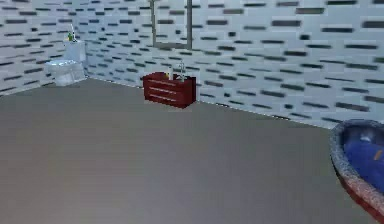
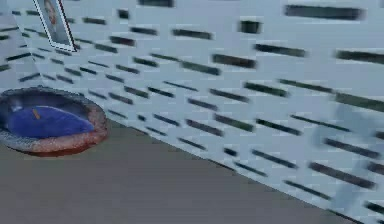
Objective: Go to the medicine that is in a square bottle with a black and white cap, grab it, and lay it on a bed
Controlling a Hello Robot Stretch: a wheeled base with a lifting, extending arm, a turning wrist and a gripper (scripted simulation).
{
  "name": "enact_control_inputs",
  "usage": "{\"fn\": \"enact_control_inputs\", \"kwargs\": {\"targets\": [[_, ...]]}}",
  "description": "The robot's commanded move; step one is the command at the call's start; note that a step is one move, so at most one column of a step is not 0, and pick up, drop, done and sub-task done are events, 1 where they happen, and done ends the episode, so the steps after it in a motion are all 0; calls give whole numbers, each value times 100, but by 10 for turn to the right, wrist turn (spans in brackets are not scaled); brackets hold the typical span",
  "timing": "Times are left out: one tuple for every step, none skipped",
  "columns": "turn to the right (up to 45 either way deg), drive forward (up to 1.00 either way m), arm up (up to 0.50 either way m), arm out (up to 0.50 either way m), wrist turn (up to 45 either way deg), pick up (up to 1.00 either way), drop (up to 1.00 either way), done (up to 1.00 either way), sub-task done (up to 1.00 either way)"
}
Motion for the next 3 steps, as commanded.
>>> {"fn": "enact_control_inputs", "kwargs": {"targets": [[30, 0, 0, 0, 0, 0, 0, 0, 0], [0, 100, 0, 0, 0, 0, 0, 0, 0], [0, 100, 0, 0, 0, 0, 0, 0, 0]]}}
